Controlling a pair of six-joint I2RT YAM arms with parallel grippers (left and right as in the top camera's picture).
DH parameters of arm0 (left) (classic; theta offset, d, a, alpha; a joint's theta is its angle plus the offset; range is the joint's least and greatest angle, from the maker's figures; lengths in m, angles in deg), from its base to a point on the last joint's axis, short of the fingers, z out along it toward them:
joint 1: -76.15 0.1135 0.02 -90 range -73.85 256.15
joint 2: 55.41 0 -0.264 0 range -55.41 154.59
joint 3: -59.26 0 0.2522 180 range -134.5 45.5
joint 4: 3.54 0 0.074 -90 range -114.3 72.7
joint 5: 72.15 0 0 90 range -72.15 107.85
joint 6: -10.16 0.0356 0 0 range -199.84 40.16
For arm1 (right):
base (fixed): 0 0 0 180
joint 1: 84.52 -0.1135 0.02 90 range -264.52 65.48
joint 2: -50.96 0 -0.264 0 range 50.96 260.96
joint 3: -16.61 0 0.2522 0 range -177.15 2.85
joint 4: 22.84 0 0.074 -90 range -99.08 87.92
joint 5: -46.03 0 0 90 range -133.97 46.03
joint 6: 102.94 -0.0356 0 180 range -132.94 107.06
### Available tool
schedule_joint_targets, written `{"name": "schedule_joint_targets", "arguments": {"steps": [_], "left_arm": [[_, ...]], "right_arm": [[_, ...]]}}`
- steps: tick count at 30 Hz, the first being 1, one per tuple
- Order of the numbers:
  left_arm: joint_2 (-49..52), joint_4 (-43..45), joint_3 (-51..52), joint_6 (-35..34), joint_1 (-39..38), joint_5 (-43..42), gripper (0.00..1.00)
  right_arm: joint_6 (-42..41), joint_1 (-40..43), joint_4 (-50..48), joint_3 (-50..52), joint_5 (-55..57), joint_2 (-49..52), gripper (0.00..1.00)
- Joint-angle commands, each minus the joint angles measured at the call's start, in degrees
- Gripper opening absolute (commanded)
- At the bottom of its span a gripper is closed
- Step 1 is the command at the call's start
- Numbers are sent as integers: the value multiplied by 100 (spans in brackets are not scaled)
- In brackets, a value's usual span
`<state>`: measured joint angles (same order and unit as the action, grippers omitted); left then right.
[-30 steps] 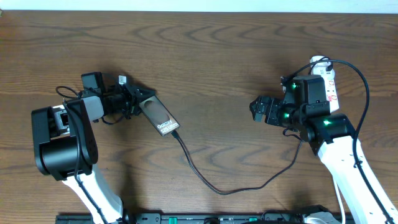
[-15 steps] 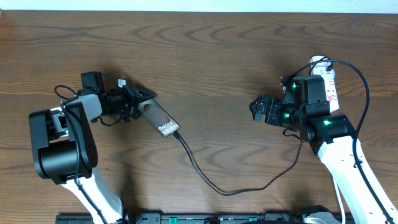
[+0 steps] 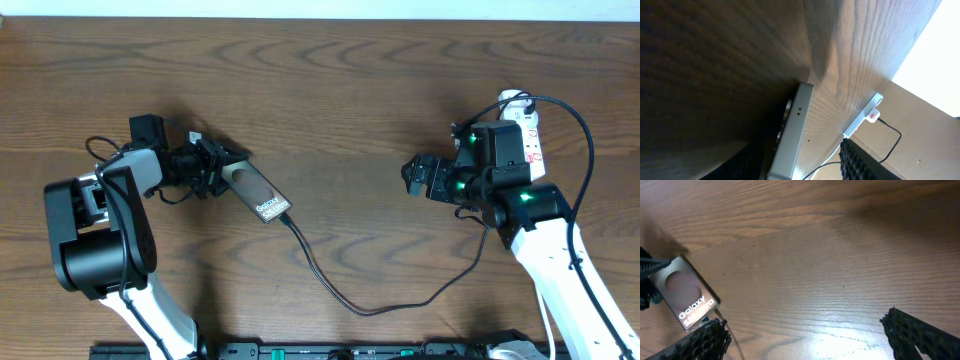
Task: Plug charger to phone and switch on socket
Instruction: 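Lower the phone with the left gripper toward the table center, then lay the phone flat on the table with the left gripper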
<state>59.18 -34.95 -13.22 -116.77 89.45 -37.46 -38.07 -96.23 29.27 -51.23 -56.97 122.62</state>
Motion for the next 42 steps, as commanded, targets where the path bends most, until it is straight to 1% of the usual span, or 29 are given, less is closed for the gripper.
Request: {"name": "schedule_joint_targets", "arguments": {"steps": [1, 5, 9, 15, 42], "left_arm": [[575, -332, 450, 262, 24, 1897, 54], [575, -487, 450, 396, 24, 1923, 57], [575, -614, 450, 396, 24, 2164, 58], [575, -675, 450, 398, 24, 2179, 60], [575, -1060, 450, 437, 24, 2197, 60]], "right_arm": [[74, -7, 2, -46, 61, 26, 99], [74, -7, 4, -46, 57, 26, 99], [74, -7, 4, -46, 44, 26, 99], [74, -7, 4, -46, 42, 26, 99], [74, -7, 44, -46, 42, 26, 99]]}}
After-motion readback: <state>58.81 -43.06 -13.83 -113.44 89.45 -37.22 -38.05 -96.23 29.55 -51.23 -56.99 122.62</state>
